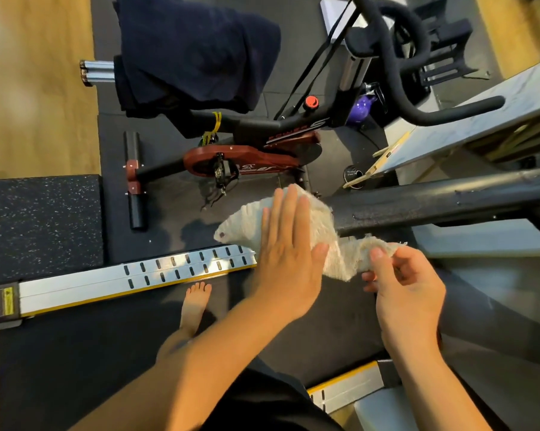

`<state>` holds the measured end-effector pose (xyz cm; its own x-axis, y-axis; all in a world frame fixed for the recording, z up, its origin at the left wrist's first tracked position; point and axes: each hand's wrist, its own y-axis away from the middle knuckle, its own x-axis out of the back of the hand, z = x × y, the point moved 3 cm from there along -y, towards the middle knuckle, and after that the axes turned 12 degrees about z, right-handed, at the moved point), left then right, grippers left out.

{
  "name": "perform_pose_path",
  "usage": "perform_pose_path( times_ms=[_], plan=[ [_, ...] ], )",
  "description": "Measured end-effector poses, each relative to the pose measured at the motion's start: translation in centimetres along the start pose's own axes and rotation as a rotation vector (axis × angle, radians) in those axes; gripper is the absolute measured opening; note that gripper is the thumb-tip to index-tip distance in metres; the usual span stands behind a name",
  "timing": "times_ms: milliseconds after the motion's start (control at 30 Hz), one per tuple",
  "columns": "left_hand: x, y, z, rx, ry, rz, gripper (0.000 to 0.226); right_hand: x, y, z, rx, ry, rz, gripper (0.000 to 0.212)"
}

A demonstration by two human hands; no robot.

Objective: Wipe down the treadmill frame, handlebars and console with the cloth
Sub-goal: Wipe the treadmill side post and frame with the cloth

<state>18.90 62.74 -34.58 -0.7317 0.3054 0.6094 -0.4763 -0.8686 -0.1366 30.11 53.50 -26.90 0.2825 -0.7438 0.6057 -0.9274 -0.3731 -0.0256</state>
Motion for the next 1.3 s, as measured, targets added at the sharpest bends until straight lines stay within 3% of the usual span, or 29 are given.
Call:
perform_pose_path(
  times_ms=[100, 267, 367, 467, 600, 733, 800, 900, 1067, 1300],
  plan=[
    [-0.1, 0.8, 0.1, -0.12, -0.073, -0.014, 0.066, -0.1, -0.5, -0.7, 0.044, -0.027, 0.025, 0.009],
    [0.1, -2.4, -0.4, -0.105, -0.126, -0.028, 0.068, 0.4, -2.2, -0.9, 0.087, -0.047, 0.123, 0.02],
    [-0.1, 0.2, 0.7, -0.209, -0.179, -0.016, 0.072, 0.7, -2.7, -1.0, 0.082, -0.072, 0.151, 0.026],
    [0.0, 0.7, 0.0, -0.306, -0.208, -0.009, 0.074, 0.2, -3.5, -1.9, 0.167, -0.025, 0.199, 0.019],
    [0.0, -2.5, 0.3, -0.231, -0.212, -0.02, 0.066, -1.1, -3.1, -2.9, 0.313, -0.006, 0.253, 0.014],
    [0.4, -0.5, 0.7, -0.239, -0.174, -0.033, 0.068, -1.6, -1.7, -1.8, 0.473, 0.106, 0.192, 0.017],
    [1.1, 1.3, 0.2, -0.292, -0.153, -0.042, 0.068, -1.0, -1.8, -1.2, 0.432, 0.084, 0.195, 0.02],
    [2.0, 0.8, -0.5, -0.339, -0.117, 0.012, 0.063, 1.1, -1.8, -1.2, 0.219, -0.022, 0.313, 0.022],
    [0.4, -2.7, 0.4, -0.359, -0.244, 0.035, 0.061, 2.5, -2.5, -1.2, -0.007, -0.199, 0.455, 0.016],
    [2.2, -0.1, -0.8, -0.452, -0.108, 0.026, 0.063, 2.6, -2.5, -1.6, -0.024, -0.217, 0.451, 0.013]
  ],
)
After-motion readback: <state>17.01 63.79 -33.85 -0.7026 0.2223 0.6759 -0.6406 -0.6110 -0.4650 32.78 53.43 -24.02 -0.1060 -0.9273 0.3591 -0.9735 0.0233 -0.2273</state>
